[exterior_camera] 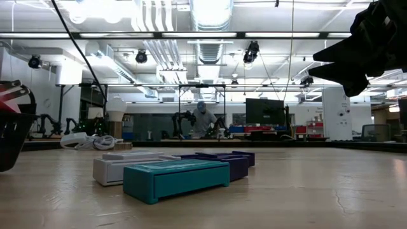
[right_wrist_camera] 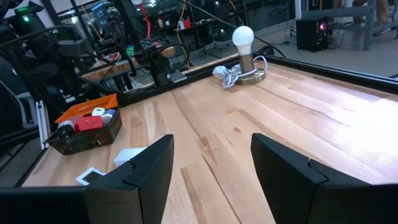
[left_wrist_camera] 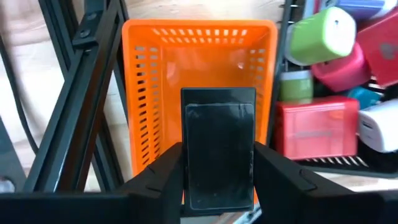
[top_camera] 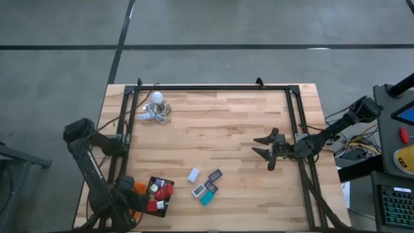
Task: Pick & Place Office items
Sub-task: Put the black digital clock into the orange basket
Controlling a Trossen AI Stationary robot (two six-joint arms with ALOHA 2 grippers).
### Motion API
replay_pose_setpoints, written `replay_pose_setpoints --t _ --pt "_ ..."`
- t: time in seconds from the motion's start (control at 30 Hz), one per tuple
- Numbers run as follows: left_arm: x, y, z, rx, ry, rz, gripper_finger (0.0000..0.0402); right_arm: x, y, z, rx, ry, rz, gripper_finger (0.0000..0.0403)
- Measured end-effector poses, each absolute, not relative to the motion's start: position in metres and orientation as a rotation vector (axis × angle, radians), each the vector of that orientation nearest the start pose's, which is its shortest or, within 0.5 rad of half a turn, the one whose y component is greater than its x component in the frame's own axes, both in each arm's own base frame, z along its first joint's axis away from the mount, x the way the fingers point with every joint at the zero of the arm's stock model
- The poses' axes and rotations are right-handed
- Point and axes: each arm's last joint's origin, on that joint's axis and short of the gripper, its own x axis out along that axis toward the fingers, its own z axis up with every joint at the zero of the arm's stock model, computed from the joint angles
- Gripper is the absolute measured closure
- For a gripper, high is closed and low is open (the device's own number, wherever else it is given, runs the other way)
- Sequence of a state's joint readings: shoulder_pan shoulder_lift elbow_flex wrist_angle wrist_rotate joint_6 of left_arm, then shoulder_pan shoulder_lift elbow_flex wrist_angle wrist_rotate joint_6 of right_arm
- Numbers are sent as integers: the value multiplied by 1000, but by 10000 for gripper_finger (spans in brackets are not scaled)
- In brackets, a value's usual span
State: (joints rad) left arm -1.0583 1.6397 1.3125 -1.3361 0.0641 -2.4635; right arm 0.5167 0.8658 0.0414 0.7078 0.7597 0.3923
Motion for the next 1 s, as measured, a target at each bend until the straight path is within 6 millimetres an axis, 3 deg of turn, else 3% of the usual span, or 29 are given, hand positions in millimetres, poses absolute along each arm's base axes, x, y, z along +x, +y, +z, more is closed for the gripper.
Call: replay_pose_setpoints --t 0.3,0.67,1.0 --pt "137 -254 234 -921 1357 1143 243 138 56 155 321 45 -257 193" --pt "130 -257 223 -612 1454 878 243 138 55 155 321 45 -258 193" --pt "120 -247 184 -463 1509 768 243 138 55 155 321 45 -258 193"
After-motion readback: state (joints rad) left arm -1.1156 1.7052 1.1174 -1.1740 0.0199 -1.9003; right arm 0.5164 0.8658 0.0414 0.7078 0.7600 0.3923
